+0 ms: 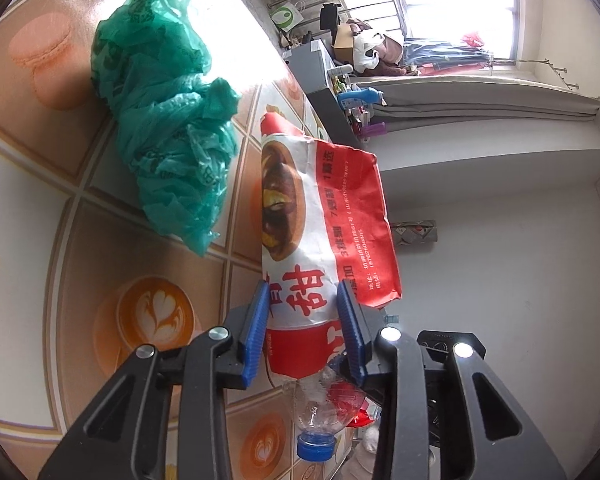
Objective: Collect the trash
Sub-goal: 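Lift the Pepsi bottle with the right gripper while the left gripper lifts the red-white bag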
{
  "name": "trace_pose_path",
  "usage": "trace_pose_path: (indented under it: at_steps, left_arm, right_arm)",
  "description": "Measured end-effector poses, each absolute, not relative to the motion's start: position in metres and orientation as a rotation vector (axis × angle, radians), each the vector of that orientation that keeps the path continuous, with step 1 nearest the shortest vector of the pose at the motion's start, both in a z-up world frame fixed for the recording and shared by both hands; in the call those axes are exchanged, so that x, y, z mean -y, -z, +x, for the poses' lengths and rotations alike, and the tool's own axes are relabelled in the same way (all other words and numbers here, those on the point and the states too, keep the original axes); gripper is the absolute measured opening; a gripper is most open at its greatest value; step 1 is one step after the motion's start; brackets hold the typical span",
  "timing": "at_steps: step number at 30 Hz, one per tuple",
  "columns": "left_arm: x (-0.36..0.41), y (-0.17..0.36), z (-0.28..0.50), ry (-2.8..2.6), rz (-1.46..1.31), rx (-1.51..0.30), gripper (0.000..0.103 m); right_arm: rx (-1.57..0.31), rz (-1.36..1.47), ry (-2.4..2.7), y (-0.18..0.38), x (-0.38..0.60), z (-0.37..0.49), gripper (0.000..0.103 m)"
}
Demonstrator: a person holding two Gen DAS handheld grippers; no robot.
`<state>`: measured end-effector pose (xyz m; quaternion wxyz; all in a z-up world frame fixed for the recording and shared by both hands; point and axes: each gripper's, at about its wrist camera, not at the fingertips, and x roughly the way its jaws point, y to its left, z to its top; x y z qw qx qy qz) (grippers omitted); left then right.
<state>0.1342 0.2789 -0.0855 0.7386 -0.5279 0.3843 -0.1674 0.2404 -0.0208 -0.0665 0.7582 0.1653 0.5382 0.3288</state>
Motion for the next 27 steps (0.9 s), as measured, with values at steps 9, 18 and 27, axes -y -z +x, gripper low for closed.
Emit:
trace_pose_path:
  at_steps: [9,18,27]
  left_arm:
    - [-0.276,0.091,0.142,0.415,-1.218,-0.869,0.041]
    - [-0.28,0.086,0.139,0.473,-1.269,-0.82,0.056]
    - [-0.289,0.075,0.134,0.429,-1.232,-0.804,0.056]
  right_arm:
    - [-1.169,0.374,-0.755,0.067,0.023,0.236,0.061]
    - [-1.146,0.378,-0.861,0.058,0.019,0.233,0.061]
    - [-1.069,0.428,-0.774,0.049,0.047,0.238,0.061]
